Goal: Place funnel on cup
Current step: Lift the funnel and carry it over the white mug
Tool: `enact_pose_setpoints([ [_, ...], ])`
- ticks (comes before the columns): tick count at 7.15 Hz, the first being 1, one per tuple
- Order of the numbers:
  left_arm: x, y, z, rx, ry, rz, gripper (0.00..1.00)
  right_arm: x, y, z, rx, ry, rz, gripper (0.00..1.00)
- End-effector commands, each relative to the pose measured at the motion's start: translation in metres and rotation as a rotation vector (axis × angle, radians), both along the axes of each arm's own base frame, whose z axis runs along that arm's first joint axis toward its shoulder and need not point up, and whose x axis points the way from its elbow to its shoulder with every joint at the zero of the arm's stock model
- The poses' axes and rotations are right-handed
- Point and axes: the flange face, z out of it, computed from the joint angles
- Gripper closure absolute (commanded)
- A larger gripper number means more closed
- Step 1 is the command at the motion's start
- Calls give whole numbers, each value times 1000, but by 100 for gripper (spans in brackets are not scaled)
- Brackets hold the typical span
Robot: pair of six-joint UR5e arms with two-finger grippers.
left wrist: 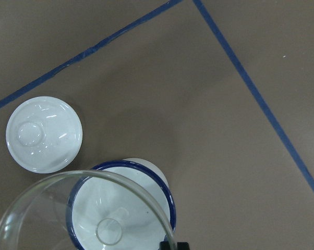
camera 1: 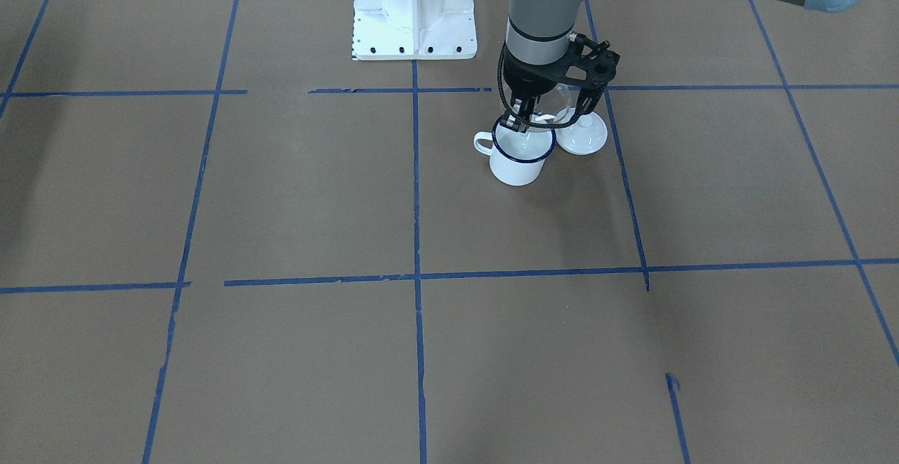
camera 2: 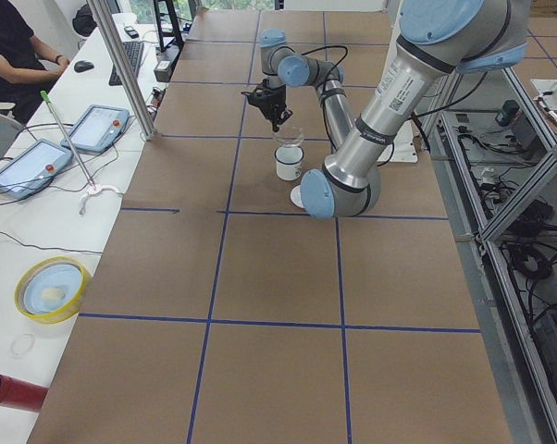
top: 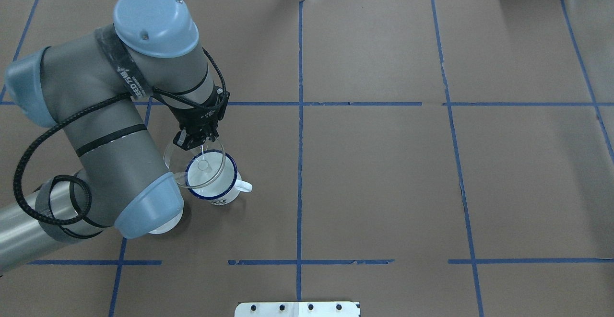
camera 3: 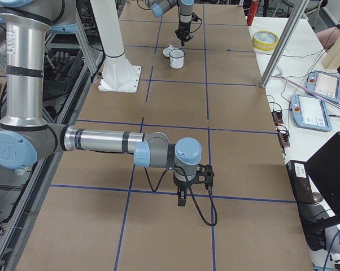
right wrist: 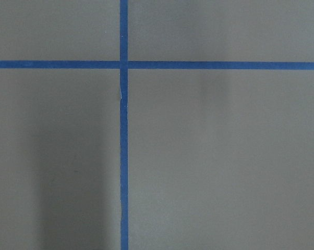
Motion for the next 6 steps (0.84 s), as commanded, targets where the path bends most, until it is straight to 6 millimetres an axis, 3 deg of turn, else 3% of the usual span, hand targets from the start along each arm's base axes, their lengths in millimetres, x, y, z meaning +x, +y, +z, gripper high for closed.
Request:
enact_pose_setpoints([
  [1, 19, 6, 8, 35, -17, 71, 100, 0, 0, 0, 0, 0, 0, 0],
  [6, 33, 4, 18, 72, -12, 119, 100, 0, 0, 0, 0, 0, 0, 0],
])
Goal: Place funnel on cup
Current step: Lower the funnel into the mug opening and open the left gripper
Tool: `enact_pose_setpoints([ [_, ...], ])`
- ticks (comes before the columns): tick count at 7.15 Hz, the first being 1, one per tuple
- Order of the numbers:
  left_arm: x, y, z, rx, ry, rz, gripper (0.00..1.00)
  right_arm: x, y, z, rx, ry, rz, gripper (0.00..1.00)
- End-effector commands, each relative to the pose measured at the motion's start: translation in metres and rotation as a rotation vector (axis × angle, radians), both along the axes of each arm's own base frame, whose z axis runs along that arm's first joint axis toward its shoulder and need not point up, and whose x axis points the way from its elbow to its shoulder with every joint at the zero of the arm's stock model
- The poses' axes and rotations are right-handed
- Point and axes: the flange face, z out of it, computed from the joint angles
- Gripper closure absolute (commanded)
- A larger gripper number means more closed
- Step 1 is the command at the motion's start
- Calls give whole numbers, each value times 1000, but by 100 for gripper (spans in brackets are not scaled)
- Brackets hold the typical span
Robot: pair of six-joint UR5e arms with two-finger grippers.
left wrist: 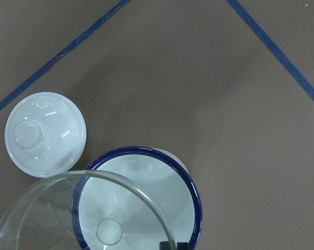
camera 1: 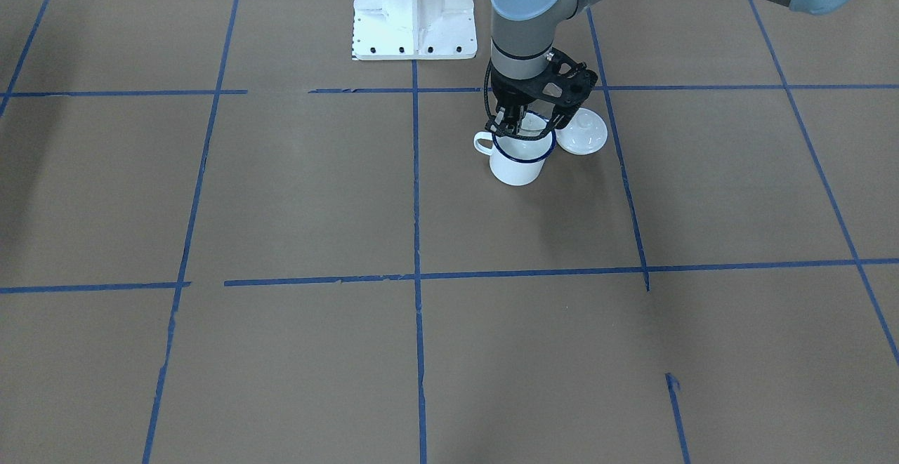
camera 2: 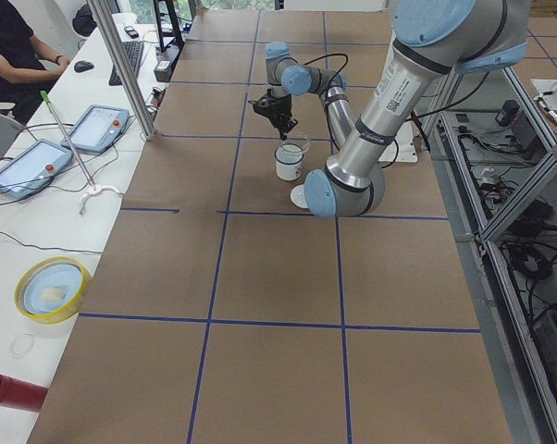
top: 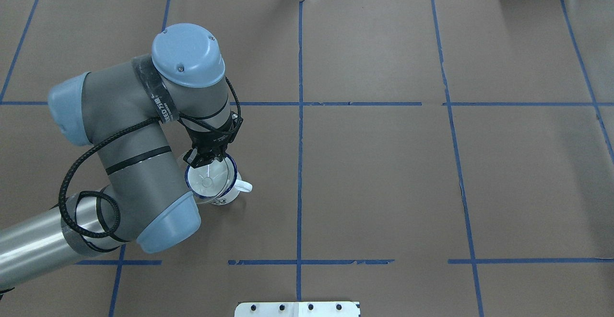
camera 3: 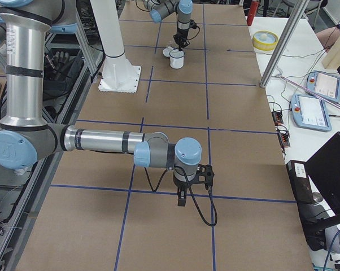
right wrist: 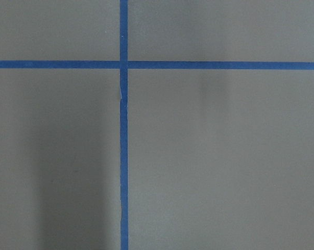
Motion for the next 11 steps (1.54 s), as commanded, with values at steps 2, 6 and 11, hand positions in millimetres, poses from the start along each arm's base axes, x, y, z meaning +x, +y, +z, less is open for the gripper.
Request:
enact_pose_setpoints([
  [2, 6, -1, 3, 21, 11, 16, 100, 0, 0, 1, -1, 0, 0, 0],
  [6, 12, -5, 10, 42, 10, 43, 100, 0, 0, 0, 0, 0, 0, 0],
  [11, 18, -9, 14, 61, 6, 71, 100, 0, 0, 0, 0, 0, 0, 0],
])
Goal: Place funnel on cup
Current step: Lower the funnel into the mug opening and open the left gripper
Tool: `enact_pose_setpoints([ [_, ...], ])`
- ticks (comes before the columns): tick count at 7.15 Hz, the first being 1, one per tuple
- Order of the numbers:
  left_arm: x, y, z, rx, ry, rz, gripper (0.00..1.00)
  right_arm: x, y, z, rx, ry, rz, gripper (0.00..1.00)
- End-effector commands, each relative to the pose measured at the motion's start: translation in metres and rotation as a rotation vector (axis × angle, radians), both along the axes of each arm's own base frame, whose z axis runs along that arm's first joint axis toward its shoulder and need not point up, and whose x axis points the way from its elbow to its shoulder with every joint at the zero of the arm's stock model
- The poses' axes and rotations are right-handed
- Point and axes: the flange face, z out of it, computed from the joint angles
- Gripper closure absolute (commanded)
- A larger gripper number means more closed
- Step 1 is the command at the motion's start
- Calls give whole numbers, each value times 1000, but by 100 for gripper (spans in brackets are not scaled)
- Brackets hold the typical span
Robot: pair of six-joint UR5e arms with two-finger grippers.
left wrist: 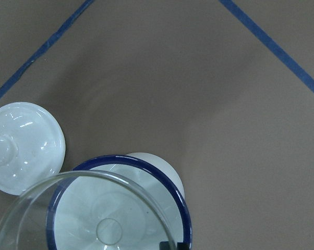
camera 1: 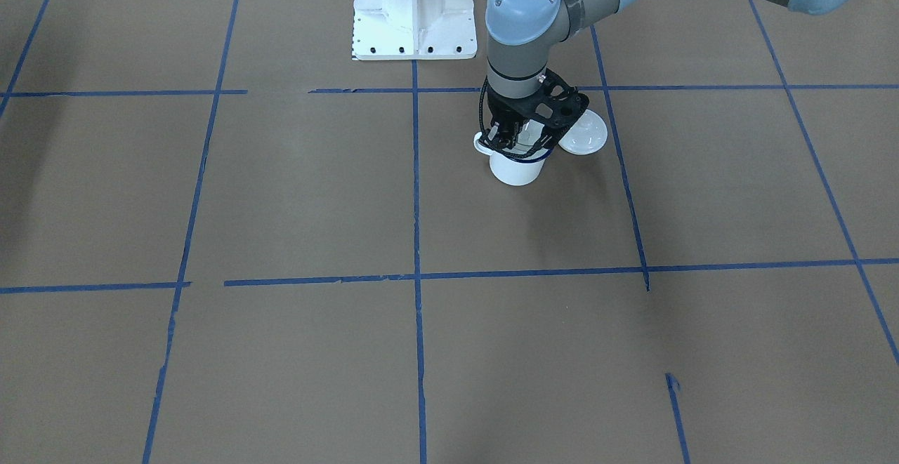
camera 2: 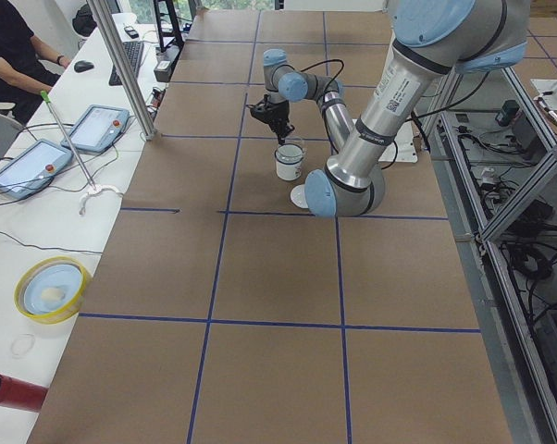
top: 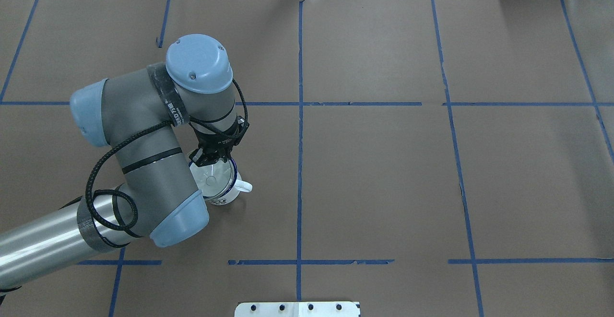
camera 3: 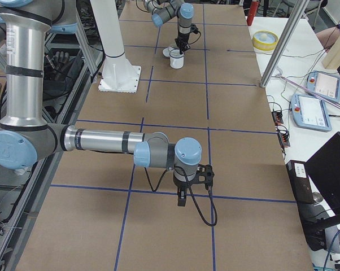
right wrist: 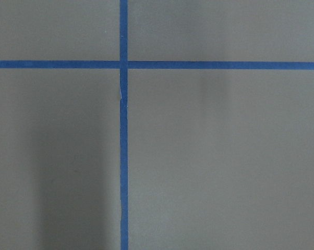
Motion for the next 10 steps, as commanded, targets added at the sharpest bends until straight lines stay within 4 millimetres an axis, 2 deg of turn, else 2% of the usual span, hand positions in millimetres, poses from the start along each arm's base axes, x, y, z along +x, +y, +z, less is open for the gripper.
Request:
enact_pose_setpoints([
  [1, 1, -1, -1, 9, 11, 2, 100, 0, 0, 0, 0, 0, 0, 0],
  [4, 1, -2, 0, 17, 6, -2, 100, 0, 0, 0, 0, 0, 0, 0],
  [5, 1, -3, 0, 33, 2, 2, 82, 0, 0, 0, 0, 0, 0, 0],
  [6, 0, -3, 1, 41, 1, 13, 30, 0, 0, 0, 0, 0, 0, 0],
  [7, -2, -3, -2, 64, 3, 16, 0, 0, 0, 0, 0, 0, 0, 0],
  [8, -7, -7, -6, 114, -12, 4, 0, 0, 0, 0, 0, 0, 0, 0],
  [9, -28, -18, -12, 157, -1, 18, 0, 0, 0, 0, 0, 0, 0, 0],
  [10, -70, -37, -21, 221, 19, 6, 0, 0, 0, 0, 0, 0, 0, 0],
])
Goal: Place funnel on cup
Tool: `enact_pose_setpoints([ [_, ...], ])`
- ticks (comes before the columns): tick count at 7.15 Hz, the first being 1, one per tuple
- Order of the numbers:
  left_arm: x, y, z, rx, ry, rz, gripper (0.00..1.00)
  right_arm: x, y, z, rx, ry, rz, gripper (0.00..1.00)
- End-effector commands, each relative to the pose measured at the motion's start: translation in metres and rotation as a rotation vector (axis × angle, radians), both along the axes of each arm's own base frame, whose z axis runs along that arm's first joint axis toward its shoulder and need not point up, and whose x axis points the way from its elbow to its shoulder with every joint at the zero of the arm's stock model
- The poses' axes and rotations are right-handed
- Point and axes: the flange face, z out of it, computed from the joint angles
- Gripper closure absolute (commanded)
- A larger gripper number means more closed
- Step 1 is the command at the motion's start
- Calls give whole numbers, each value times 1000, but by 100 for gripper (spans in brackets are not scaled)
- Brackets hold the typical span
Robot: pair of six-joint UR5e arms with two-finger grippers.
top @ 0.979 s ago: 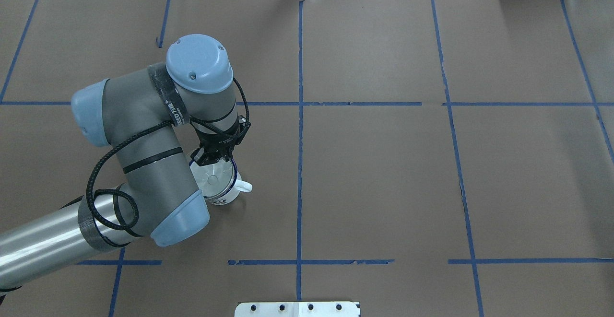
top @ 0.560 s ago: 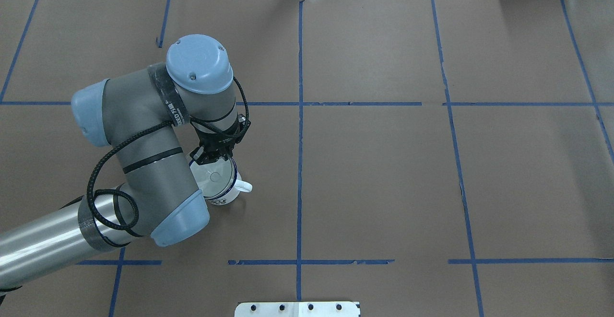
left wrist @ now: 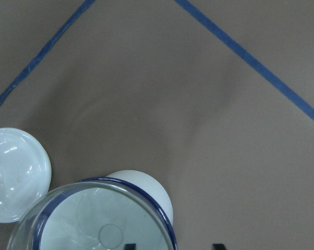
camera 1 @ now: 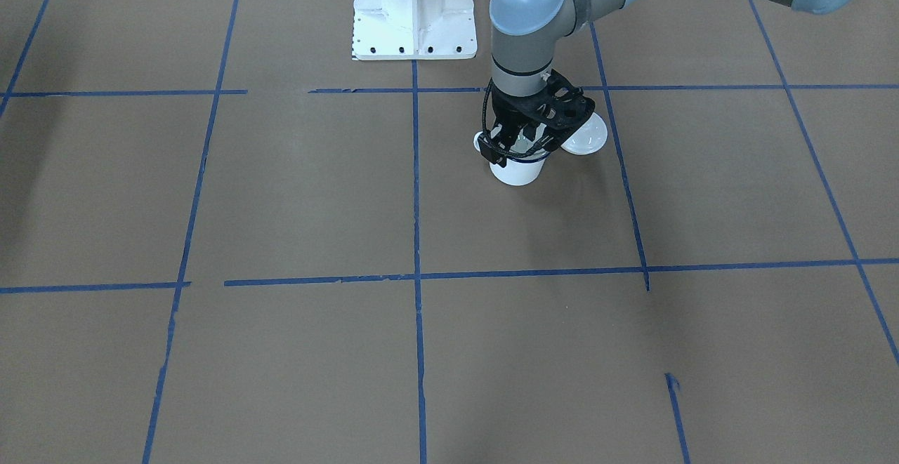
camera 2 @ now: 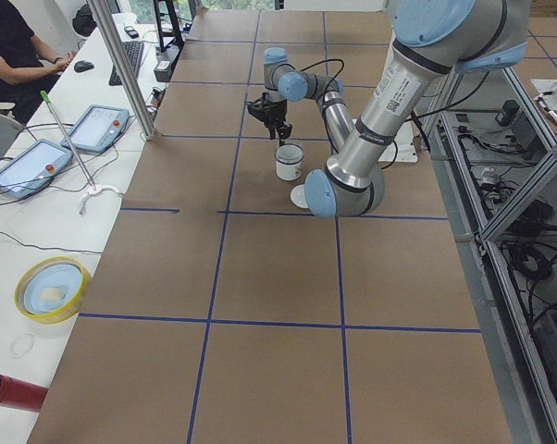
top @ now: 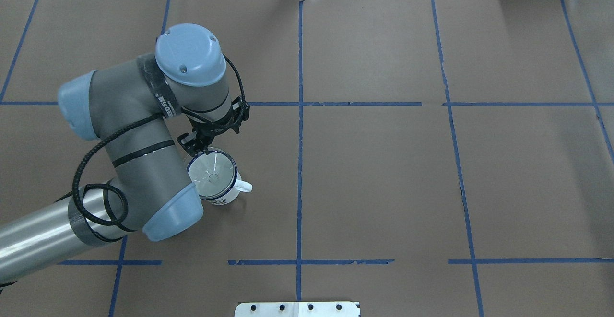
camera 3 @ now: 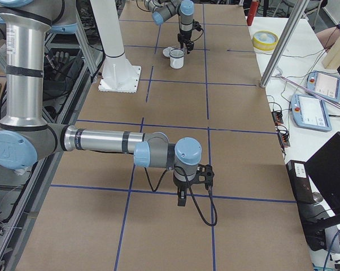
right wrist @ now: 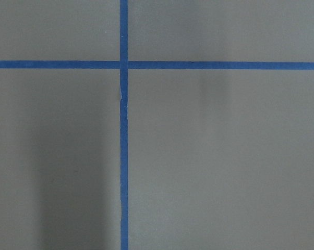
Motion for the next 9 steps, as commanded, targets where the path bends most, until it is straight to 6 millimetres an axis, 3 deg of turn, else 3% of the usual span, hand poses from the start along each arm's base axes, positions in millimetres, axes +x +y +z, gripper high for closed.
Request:
enact_pose_setpoints([
  [1, -76, -31, -11, 135, 18, 22, 0, 0, 0, 1, -2, 0, 0, 0],
  [2, -114, -39, 6, 199, 32, 123, 0, 0, 0, 1, -2, 0, 0, 0],
  [3, -156, -60, 21, 251, 36, 194, 0, 0, 0, 0, 0, 0, 0, 0],
  [4, -203, -77, 58, 317, -10, 265, 0, 0, 0, 1, -2, 0, 0, 0],
  [6, -290, -91, 129, 430, -15, 452, 0, 0, 0, 1, -2, 0, 0, 0],
  [7, -338, -87, 176, 413, 15, 484, 0, 0, 0, 0, 0, 0, 0, 0],
  [8, -361, -70, 222, 445, 57, 555, 0, 0, 0, 1, -2, 0, 0, 0],
  [9, -407, -80, 263, 465, 78, 504, 0, 0, 0, 1, -2, 0, 0, 0],
])
